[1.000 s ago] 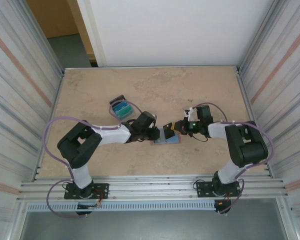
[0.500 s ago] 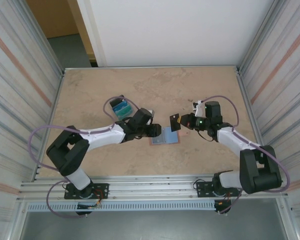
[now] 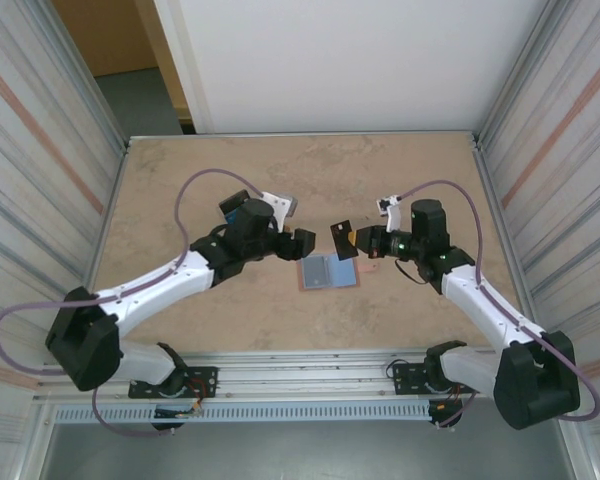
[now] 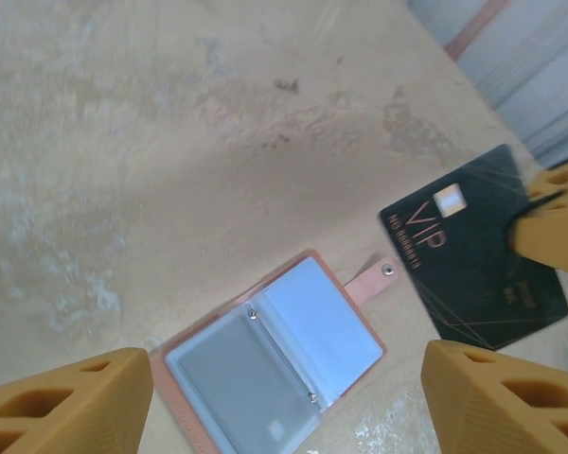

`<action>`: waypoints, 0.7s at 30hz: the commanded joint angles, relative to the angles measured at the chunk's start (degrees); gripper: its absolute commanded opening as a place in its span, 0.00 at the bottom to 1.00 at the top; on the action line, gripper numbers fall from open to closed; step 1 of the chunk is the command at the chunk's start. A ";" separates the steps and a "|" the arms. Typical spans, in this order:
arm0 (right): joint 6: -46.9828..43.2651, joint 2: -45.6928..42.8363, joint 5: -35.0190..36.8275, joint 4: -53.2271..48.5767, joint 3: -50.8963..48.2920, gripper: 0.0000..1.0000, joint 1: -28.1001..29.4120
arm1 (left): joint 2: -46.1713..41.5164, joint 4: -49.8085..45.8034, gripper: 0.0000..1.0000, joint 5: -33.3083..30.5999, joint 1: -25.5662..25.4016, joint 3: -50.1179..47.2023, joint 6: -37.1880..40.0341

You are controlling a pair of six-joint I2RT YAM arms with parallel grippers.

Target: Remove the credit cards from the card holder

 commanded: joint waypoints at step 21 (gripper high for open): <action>-32.23 6.69 -9.94 -24.58 21.15 0.00 8.57 | 4.32 -13.20 0.49 32.58 4.29 12.78 30.25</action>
